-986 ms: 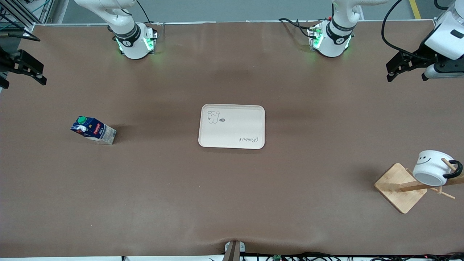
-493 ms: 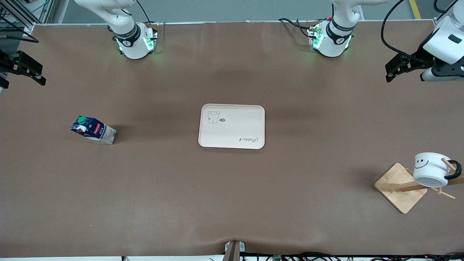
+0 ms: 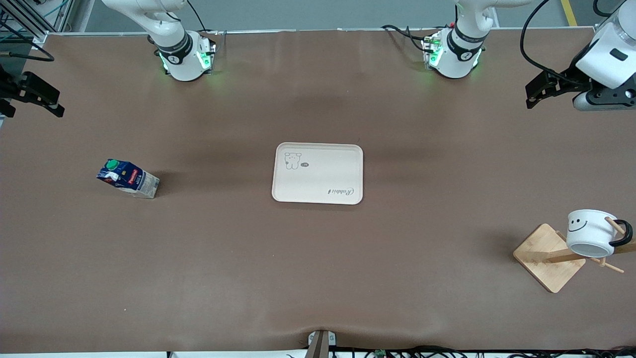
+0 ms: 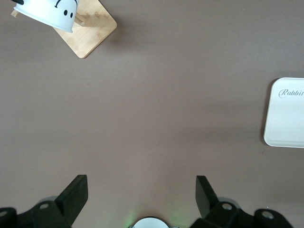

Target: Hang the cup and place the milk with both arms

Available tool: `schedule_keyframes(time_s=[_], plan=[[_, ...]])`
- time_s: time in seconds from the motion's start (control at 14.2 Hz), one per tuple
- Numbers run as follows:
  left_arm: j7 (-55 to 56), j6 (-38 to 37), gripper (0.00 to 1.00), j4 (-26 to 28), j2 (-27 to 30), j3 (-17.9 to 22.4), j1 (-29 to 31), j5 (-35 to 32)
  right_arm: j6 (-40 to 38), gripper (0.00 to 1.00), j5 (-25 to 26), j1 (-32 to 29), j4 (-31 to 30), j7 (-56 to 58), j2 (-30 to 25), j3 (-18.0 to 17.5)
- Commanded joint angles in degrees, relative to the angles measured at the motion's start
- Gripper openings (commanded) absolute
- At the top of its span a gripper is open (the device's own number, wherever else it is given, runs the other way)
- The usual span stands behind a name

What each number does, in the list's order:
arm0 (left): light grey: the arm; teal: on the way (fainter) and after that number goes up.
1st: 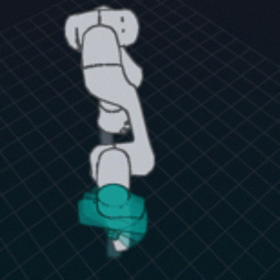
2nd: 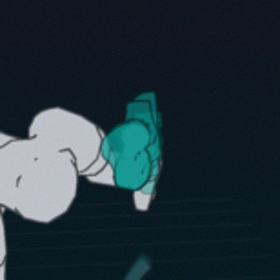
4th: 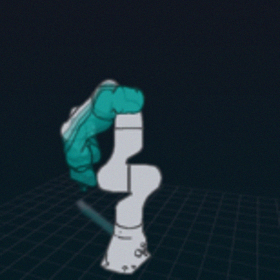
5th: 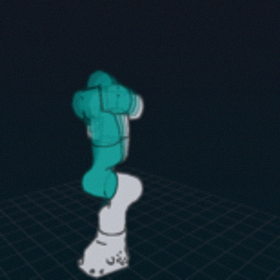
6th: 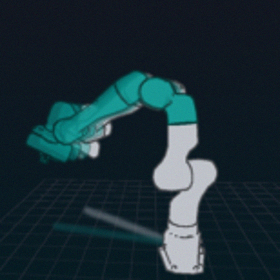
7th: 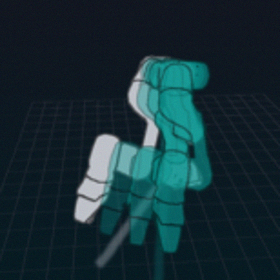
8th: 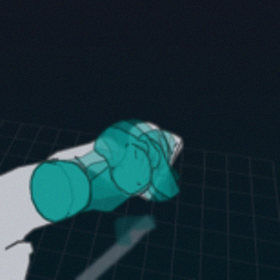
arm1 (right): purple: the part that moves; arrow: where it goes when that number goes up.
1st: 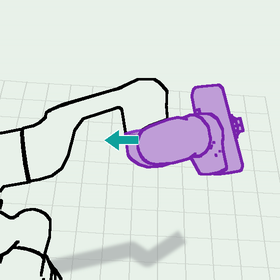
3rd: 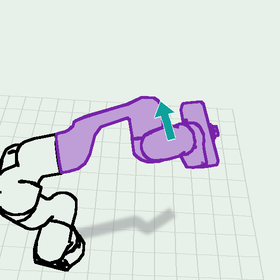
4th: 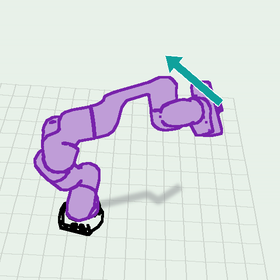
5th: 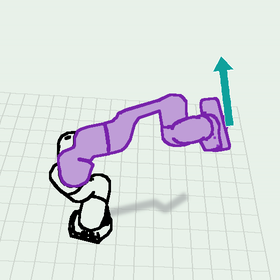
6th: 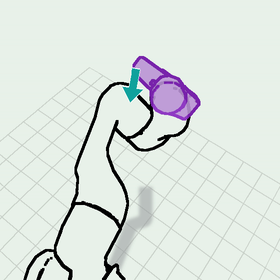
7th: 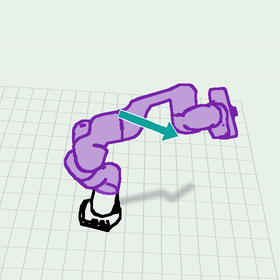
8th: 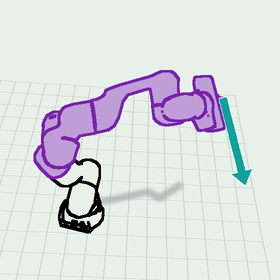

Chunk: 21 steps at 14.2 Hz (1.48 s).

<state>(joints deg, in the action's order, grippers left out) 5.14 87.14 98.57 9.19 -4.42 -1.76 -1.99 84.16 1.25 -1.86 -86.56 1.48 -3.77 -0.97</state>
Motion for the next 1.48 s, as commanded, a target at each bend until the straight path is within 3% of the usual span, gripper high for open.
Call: schedule_keyframes(time_s=[0.0, 0.49, 1.41], plan=[[-0.7, -1.4, 1.00, -2.0, -0.4, 0.0, 0.0, 0.8, -0.9, 1.00, -0.7, -0.3, 1.7, -1.0, 0.8, -0.1], [-0.3, -1.4, 1.00, -6.1, -4.0, -0.1, -0.4, 0.8, -0.9, 1.00, -0.8, -0.4, 1.7, -1.0, 0.8, -0.1], [0.7, -1.7, 1.00, -5.8, -4.0, -0.3, -0.4, 0.8, -0.9, 1.00, -0.8, -0.5, 1.6, -1.1, 0.9, 0.0]])
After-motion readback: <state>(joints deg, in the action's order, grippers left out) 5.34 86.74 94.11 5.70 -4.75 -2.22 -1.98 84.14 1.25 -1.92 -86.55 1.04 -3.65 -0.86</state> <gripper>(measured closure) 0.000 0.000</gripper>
